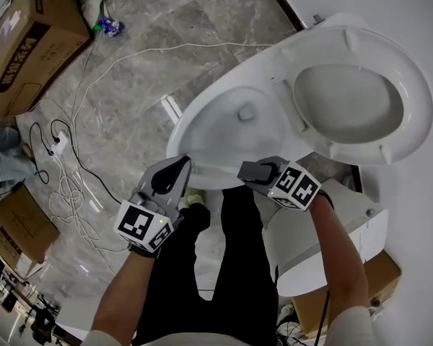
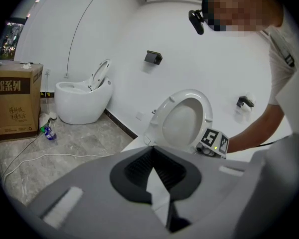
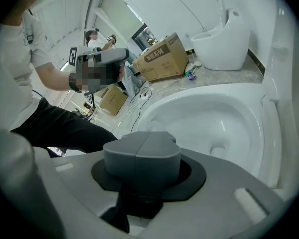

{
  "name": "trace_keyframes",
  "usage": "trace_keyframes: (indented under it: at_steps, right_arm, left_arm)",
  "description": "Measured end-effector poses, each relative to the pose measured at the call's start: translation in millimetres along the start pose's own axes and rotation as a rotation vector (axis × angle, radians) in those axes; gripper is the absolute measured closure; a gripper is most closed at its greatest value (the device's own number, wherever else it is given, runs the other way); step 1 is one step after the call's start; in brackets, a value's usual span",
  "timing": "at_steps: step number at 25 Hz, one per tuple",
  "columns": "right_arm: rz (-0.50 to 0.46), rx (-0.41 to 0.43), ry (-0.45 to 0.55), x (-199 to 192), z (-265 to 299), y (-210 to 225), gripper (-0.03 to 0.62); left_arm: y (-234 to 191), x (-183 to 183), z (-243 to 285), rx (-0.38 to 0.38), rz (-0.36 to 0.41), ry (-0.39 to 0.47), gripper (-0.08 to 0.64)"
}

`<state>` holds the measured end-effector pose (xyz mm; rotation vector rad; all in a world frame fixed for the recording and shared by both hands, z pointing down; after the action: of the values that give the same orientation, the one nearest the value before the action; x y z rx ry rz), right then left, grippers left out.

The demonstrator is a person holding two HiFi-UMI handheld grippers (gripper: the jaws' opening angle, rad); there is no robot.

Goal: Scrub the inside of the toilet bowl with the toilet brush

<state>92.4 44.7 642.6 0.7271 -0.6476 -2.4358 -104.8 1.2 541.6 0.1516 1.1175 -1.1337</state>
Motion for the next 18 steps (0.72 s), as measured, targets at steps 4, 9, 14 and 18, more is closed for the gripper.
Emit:
trace_keyframes:
  at_steps: [4,9,14,18]
  right_arm:
    - [0.069,-0.013,0.101,2,4,1,0.425]
    - [0.199,-0.053,0.246,-1,9,1,0.426]
    - [0.397,-0.095,0.42,-9,9,13,0.426]
    - [0.506,-0.117,0.52,-17,4,26,0.426]
  left_arm:
    - [-5,-8,2,-0.005,0.0,-0.012,0.555]
    - [-4,-6,9,-0.03,0.034,-0.038,0.555]
    - [4,-6,16,-0.072,0.062,-0.062,0.555]
    - [11,-7,22,-0.09,0.069,-0.069,0.555]
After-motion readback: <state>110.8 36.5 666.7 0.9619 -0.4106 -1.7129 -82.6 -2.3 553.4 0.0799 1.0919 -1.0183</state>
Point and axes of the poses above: the fingertips, and each gripper's own axes: z forward along the fingers, y to its right, x out of its top, the point moved 4 cm from there along -z, backward along the fingers, and after that the axes turned 3 degrees about -y, right-handed, at the moved point
